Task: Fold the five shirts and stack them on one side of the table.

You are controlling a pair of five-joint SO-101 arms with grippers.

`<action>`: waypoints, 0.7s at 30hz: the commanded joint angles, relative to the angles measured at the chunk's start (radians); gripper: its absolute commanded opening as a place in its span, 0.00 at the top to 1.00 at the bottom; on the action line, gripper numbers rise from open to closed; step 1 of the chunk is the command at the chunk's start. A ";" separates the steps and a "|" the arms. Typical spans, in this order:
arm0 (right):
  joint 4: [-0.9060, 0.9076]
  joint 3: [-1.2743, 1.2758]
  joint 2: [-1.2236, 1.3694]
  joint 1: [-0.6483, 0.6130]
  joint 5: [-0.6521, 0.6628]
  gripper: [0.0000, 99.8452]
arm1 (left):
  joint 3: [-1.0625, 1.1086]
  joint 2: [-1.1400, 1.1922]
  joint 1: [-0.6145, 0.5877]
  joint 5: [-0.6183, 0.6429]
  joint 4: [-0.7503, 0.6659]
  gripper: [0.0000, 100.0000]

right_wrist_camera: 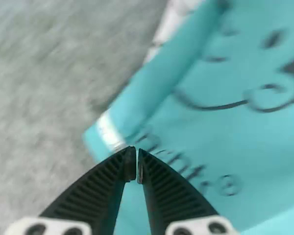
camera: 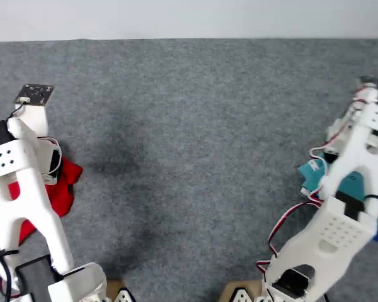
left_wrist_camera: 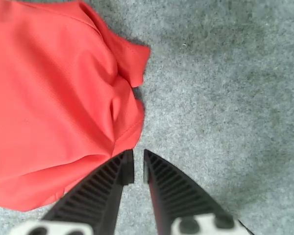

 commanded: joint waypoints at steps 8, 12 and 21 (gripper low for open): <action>-0.179 -0.014 0.186 0.110 0.078 0.99 | 0.002 -0.038 0.011 0.003 0.017 0.96; -0.179 -0.034 0.166 0.102 0.072 0.99 | 0.002 -0.038 0.011 0.003 0.017 0.96; -0.202 -0.104 0.044 0.073 0.071 0.99 | 0.002 -0.038 0.012 0.003 0.017 0.96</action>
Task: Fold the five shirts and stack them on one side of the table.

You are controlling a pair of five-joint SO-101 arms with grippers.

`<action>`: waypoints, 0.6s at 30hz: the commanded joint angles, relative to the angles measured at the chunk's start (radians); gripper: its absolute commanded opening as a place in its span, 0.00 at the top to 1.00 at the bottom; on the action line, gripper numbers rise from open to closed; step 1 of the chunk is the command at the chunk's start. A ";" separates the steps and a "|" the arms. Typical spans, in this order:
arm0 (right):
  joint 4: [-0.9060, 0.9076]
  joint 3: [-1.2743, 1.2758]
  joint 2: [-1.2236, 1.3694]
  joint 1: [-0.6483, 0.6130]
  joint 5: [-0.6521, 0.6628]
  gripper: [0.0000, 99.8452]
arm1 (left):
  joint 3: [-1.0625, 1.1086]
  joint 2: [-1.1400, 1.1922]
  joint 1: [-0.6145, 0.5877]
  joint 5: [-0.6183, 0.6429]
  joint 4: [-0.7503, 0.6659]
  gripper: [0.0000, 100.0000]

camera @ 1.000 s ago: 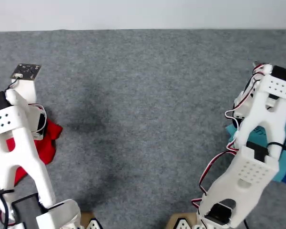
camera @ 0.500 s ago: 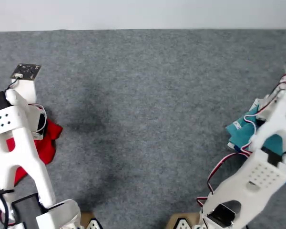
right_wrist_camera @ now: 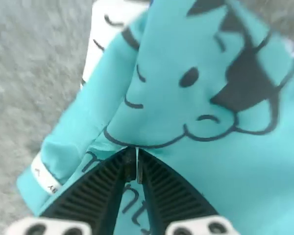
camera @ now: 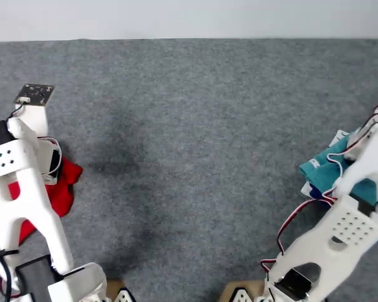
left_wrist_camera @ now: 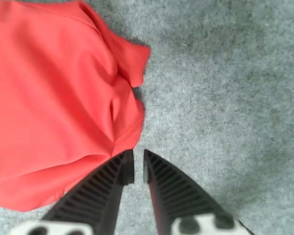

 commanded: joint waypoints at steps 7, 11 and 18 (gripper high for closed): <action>-0.271 -0.051 -0.030 -0.019 0.006 0.99 | 0.002 -0.038 0.011 0.003 0.017 0.96; -0.473 -0.051 0.101 -0.021 0.012 0.99 | 0.002 -0.038 0.011 0.003 0.017 0.96; -0.573 -0.058 0.134 -0.022 0.006 0.99 | 0.002 -0.038 0.011 0.003 0.018 0.96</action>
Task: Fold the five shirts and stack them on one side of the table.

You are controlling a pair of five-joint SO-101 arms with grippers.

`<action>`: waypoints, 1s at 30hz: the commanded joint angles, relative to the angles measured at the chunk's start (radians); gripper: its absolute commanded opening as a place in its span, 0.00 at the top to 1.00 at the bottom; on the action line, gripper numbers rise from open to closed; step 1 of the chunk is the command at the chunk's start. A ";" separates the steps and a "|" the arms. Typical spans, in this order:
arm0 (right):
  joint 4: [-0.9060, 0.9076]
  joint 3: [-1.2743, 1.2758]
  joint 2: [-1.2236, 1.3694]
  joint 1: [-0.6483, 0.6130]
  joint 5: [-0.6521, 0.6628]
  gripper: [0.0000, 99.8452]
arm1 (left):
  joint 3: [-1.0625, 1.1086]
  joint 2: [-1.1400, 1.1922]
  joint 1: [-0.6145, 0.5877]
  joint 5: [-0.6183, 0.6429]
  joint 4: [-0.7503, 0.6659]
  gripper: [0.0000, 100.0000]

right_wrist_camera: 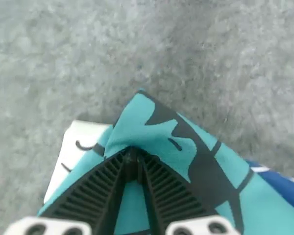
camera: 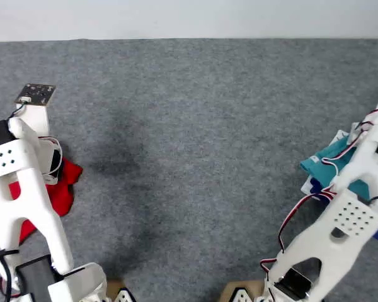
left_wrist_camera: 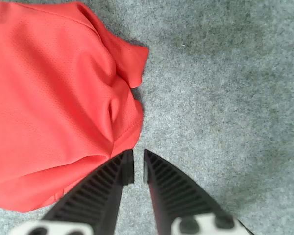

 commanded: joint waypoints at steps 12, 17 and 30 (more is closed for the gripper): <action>0.274 -0.058 -0.300 -0.047 0.005 0.99 | 0.002 -0.037 0.006 0.003 0.017 0.96; 0.380 -0.057 -0.338 0.002 0.012 0.99 | 0.001 -0.037 0.006 0.003 0.017 0.96; 0.371 -0.051 -0.189 0.259 0.153 0.99 | 0.001 -0.037 0.006 0.003 0.018 0.96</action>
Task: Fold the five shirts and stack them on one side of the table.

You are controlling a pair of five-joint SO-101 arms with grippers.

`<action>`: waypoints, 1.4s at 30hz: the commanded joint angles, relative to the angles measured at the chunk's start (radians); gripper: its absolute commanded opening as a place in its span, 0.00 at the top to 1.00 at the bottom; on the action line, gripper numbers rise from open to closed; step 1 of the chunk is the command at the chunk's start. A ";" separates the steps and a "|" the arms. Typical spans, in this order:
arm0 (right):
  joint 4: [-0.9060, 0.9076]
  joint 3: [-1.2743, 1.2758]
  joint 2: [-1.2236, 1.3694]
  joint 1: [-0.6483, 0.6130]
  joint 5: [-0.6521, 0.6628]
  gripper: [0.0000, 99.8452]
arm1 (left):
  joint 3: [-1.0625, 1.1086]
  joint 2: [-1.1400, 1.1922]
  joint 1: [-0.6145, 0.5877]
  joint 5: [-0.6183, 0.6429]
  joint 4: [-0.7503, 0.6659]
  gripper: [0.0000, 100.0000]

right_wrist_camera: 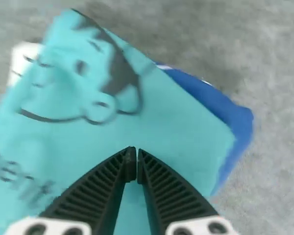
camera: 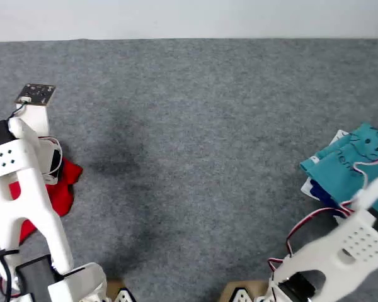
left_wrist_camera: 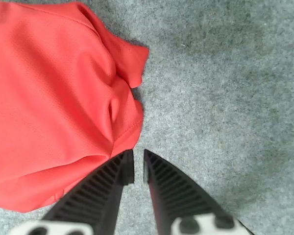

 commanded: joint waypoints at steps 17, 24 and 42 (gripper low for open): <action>-0.116 -0.051 -0.093 0.091 0.018 0.99 | 0.001 -0.034 0.006 0.003 0.017 0.96; -0.249 -0.058 0.113 0.145 0.020 0.99 | 0.001 -0.032 0.006 0.003 0.015 0.96; 0.456 -0.227 -0.156 -0.125 0.011 0.99 | 0.001 -0.038 0.034 0.003 0.018 0.96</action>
